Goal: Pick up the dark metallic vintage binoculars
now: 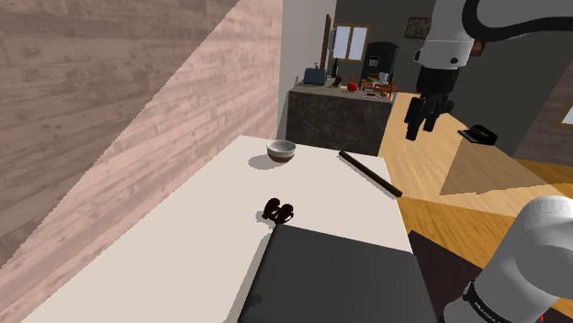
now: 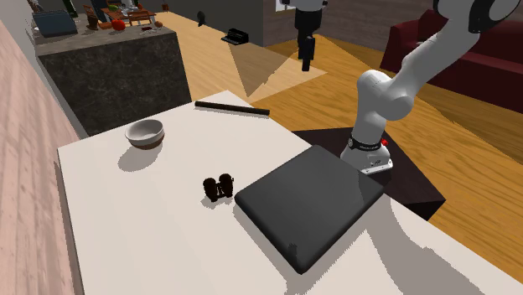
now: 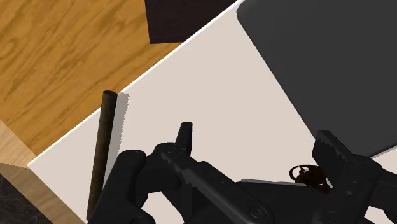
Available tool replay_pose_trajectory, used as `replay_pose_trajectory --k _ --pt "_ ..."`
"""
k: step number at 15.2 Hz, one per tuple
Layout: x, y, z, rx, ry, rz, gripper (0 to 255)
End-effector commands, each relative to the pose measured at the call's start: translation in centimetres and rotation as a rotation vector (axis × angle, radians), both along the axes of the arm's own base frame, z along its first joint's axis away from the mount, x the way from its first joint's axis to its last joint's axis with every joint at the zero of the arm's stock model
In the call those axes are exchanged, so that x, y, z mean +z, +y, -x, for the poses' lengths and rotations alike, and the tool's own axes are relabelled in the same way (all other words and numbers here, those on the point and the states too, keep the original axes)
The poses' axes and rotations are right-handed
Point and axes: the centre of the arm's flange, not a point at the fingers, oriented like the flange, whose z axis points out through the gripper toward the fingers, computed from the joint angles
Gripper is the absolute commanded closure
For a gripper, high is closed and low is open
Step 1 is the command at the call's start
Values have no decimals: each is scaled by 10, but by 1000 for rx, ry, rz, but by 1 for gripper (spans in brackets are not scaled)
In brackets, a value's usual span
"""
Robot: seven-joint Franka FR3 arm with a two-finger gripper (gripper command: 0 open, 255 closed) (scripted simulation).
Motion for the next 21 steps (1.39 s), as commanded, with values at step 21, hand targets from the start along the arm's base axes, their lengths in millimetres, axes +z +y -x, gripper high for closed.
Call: replay_pose_trajectory --k 21 --pt "-167 102 -172 -288 -7 -38 0"
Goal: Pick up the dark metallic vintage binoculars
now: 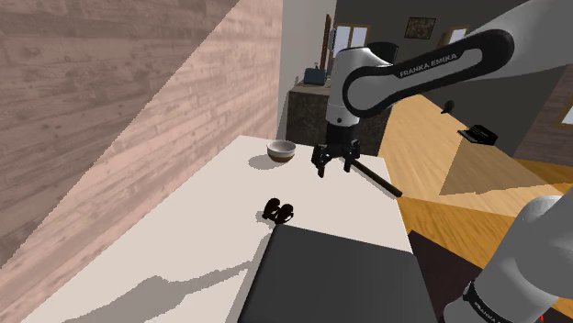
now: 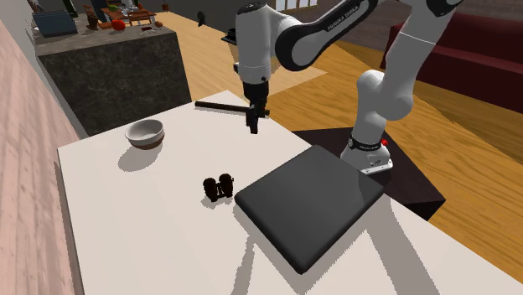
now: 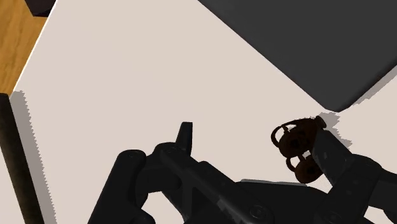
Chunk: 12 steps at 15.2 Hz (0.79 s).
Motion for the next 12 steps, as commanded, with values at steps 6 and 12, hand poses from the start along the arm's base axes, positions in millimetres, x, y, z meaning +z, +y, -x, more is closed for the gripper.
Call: replay_pose_trajectory --k 6,12 --pt "-58 27 -67 -102 -4 -14 0" --pt "-107 45 -125 -189 -6 -26 0"
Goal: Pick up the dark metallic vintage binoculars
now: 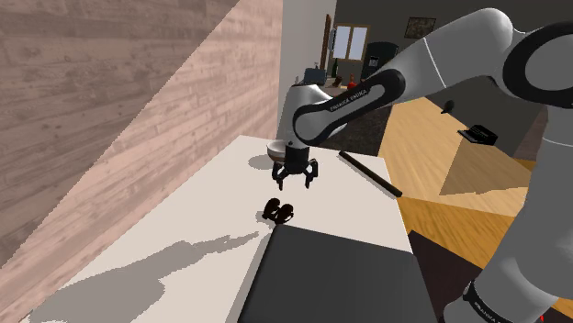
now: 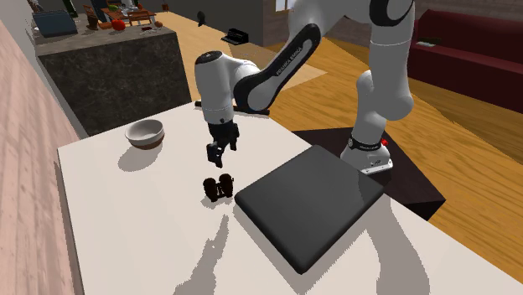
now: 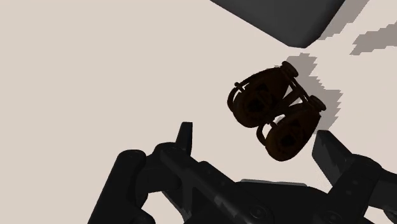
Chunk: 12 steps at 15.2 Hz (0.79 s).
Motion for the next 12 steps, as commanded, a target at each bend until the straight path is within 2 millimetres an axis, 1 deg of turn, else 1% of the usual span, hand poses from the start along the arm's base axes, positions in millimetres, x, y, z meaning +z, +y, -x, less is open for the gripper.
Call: replay_pose_trajectory --k 1,6,7,12 --pt "-18 4 -22 -31 -1 -4 0" --pt "-58 15 -72 -102 -3 -14 0" --pt "-64 16 -80 -113 -3 -15 0" --pt "-91 16 -80 -113 -3 -15 0"
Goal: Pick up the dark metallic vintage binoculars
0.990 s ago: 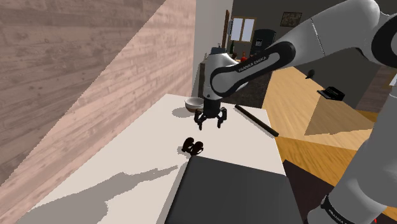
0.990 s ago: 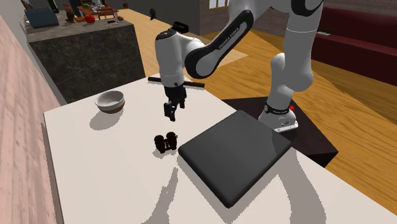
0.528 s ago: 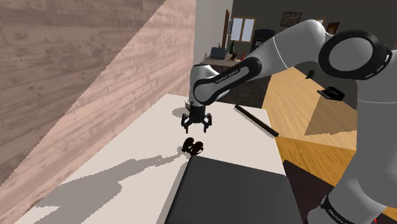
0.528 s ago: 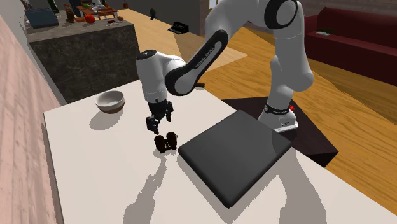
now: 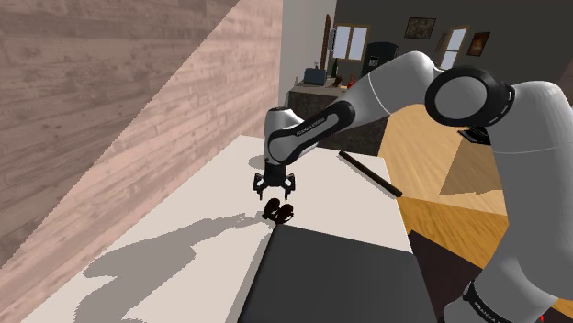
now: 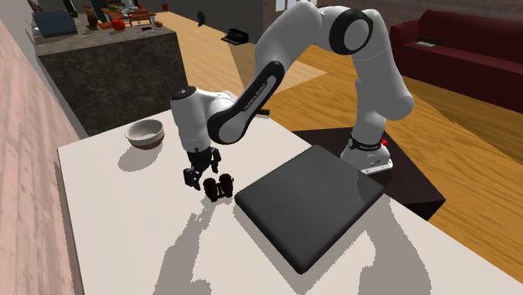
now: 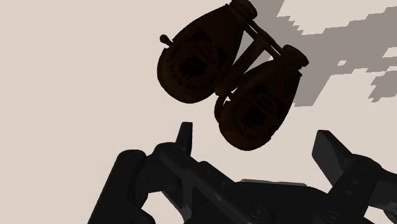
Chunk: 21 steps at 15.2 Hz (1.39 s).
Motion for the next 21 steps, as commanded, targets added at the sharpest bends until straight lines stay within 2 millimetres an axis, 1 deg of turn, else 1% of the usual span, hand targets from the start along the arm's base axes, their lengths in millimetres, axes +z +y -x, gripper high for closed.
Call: replay_pose_trajectory --k 1,3,4,5,14,21 --pt "-11 0 -2 -1 -1 0 0" --pt "-19 -1 -1 -1 -1 0 0" --pt "-19 -1 -2 -1 -1 0 0" --pt "-19 -2 -2 -1 -1 0 255" --pt "-19 -1 -2 -1 -1 0 255" --pt "18 -1 -1 -1 -1 0 255"
